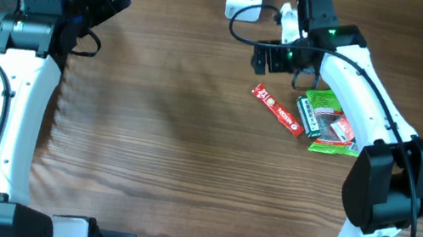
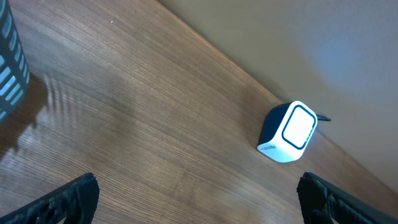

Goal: Scan the item barcode

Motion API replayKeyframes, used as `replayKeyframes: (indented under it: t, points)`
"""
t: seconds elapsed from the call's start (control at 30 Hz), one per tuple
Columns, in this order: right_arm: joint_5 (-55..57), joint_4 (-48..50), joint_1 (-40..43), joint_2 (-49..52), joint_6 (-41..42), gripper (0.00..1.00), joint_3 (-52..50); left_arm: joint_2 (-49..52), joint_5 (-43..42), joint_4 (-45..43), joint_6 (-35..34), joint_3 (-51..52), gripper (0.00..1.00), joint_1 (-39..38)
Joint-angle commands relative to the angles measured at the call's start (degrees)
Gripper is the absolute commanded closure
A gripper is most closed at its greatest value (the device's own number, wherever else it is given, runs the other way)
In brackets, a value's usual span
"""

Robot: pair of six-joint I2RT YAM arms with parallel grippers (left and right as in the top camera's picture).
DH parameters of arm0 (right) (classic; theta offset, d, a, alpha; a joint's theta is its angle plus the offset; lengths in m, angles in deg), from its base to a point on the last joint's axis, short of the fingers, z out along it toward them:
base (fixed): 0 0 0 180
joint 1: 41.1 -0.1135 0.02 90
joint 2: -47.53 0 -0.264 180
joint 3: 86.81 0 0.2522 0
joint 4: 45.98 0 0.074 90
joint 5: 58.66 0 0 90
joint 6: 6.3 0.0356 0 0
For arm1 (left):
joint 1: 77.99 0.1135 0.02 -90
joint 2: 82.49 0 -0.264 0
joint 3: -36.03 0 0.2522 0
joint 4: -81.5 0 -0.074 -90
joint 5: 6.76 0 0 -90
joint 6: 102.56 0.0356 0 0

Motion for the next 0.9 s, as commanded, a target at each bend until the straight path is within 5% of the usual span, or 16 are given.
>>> replayKeyframes:
  t: [0.0,0.33,0.87]
  points:
    - [-1.1,3.5,-0.1,-0.4,0.7,0.00,0.8,0.0,0.8,-0.2,0.9,-0.7,0.00,0.2]
    - [-0.9,6.4,-0.1,-4.0,0.6,0.00,0.7,0.0,0.8,-0.2,0.9,-0.7,0.00,0.2]
    - [-0.9,6.4,-0.1,-34.1,0.6,0.00,0.7,0.0,0.8,-0.2,0.9,-0.7,0.00,0.2]
